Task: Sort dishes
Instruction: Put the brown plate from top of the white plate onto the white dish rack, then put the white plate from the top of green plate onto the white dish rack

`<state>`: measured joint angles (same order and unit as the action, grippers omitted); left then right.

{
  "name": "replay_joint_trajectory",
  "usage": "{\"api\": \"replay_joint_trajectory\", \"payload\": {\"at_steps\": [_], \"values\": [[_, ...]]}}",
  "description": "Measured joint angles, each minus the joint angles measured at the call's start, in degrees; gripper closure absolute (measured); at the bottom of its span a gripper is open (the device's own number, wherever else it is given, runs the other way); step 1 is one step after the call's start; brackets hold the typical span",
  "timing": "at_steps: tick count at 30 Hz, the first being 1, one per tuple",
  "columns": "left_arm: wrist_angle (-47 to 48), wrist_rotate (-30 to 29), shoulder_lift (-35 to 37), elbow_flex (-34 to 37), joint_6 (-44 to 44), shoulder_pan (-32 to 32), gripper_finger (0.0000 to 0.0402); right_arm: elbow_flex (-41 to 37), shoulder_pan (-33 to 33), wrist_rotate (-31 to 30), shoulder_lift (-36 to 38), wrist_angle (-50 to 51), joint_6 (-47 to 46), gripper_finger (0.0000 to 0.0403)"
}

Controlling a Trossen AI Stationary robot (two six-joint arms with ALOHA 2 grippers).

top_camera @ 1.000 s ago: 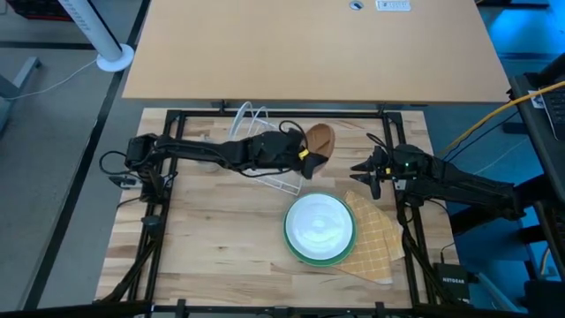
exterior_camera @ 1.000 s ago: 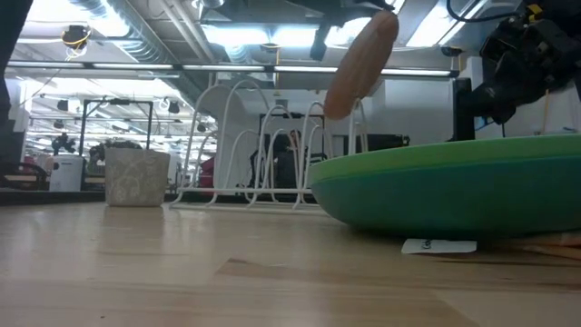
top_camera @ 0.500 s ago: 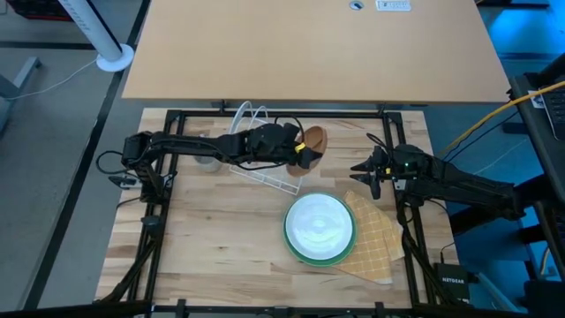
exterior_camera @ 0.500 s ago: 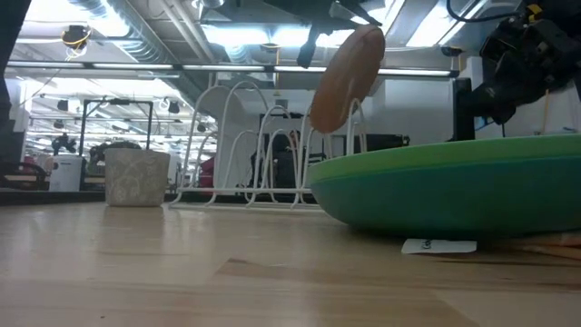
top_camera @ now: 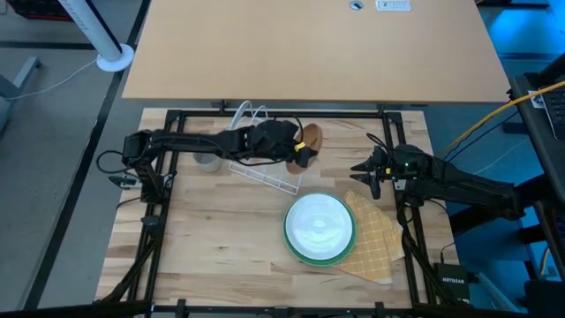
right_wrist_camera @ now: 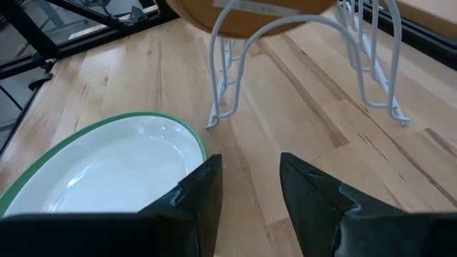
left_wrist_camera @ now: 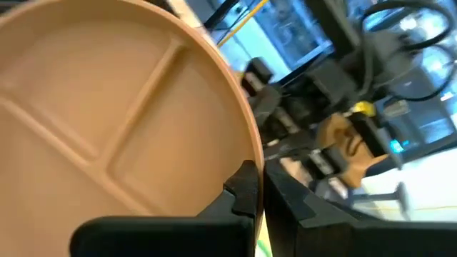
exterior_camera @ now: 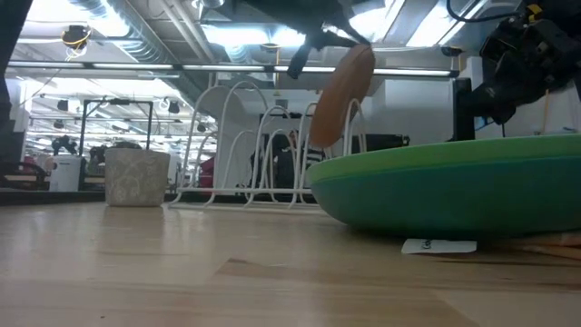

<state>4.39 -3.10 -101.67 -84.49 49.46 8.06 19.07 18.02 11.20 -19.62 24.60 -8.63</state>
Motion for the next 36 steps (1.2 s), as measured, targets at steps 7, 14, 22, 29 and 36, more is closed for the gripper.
{"api": "replay_joint_trajectory", "payload": {"at_steps": [7, 14, 22, 29, 36], "values": [[2.9, 2.5, 0.0, 0.0, -2.4, 2.2, 0.04, 0.0, 0.0, 0.0, 0.0, 0.0, 0.0, 0.0258], [12.4, 2.5, 0.0, 0.0, -3.6, 3.1, 0.0396, 0.0, 0.0, 0.0, 0.0, 0.0, 0.0, 0.0258], [18.4, 1.8, 0.0, 0.0, -7.5, 3.1, 0.0353, 0.0, 0.0, 0.0, 0.0, 0.0, 0.0, 0.0258], [20.9, 1.4, -0.1, 0.0, -8.4, 3.1, 0.032, 0.0, 0.0, -0.1, 0.0, 0.0, 0.0, 0.0258], [20.4, 1.4, -0.1, 0.0, -13.7, 3.1, 0.0275, 0.0, 0.0, -1.1, 0.0, 0.0, 0.0, 0.0258]]}}
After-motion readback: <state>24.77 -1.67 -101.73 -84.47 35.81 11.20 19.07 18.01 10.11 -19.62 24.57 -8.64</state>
